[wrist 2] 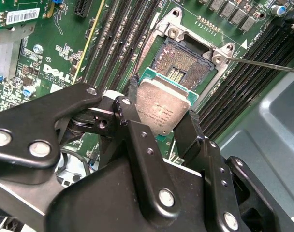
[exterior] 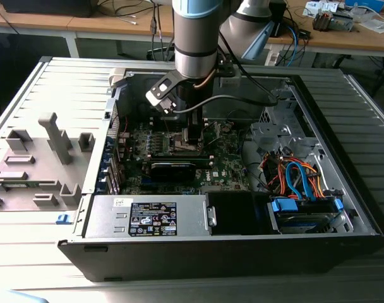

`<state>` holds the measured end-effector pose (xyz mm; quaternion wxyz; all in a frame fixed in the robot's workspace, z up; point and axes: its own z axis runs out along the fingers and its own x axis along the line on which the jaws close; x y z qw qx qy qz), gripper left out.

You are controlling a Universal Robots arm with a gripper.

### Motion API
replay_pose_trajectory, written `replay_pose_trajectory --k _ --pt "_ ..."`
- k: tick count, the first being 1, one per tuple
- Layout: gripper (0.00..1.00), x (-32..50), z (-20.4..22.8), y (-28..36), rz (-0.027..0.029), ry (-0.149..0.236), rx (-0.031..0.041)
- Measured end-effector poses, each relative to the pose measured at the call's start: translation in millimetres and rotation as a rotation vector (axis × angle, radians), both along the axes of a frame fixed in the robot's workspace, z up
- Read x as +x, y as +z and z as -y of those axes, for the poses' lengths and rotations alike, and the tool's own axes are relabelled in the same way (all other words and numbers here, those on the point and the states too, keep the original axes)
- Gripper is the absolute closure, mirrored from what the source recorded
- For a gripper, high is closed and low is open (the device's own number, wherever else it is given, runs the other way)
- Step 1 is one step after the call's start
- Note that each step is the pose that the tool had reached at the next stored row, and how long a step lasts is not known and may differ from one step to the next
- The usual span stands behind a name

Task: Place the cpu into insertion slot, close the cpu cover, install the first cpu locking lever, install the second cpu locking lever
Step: 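Place the cpu into insertion slot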

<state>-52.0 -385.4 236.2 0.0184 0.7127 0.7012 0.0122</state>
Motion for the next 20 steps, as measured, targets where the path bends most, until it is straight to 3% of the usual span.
replay_pose_trajectory --k 20 --pt "0.45 0.0 0.0 -3.1 0.0000 0.000 0.0000"
